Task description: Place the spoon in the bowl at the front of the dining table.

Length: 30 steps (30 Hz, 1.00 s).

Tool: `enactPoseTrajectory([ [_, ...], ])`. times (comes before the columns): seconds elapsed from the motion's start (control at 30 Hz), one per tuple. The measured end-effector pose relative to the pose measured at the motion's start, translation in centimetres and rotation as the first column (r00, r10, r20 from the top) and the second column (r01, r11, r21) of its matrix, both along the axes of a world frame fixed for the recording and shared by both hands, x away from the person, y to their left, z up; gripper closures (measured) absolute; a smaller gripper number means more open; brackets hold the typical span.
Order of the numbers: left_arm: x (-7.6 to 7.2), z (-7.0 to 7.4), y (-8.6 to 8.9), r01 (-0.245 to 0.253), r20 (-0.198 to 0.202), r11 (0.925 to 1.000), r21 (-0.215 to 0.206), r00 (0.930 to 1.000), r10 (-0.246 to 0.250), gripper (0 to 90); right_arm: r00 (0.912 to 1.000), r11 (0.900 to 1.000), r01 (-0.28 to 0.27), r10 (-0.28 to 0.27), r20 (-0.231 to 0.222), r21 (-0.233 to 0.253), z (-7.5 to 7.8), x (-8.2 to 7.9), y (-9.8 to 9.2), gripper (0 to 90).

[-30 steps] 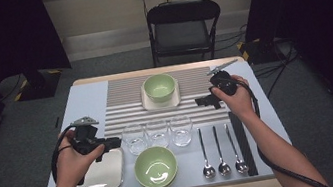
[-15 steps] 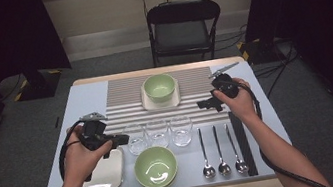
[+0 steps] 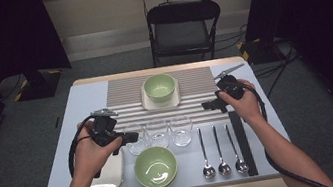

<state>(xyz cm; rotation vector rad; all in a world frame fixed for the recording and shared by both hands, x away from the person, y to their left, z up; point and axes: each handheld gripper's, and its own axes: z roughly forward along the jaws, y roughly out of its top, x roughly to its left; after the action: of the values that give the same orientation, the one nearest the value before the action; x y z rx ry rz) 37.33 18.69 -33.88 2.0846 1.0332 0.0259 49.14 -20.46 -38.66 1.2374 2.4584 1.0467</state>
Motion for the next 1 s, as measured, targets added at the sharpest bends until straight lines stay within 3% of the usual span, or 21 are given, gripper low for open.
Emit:
enactPoseTrajectory([
  [0.43,0.2,0.3,-2.1,0.046,0.005,0.9989,0.008,0.9989,-0.046,90.0,0.9999,1.0,-0.006,0.006,-0.014,0.015,-0.9,-0.3,-0.2,16.9],
  [1.0,0.0,0.5,-3.7,0.041,0.001,0.9992,0.003,0.9992,-0.041,90.0,0.9995,0.999,-0.032,0.032,-0.005,0.014,-1.4,-0.8,0.2,16.9],
])
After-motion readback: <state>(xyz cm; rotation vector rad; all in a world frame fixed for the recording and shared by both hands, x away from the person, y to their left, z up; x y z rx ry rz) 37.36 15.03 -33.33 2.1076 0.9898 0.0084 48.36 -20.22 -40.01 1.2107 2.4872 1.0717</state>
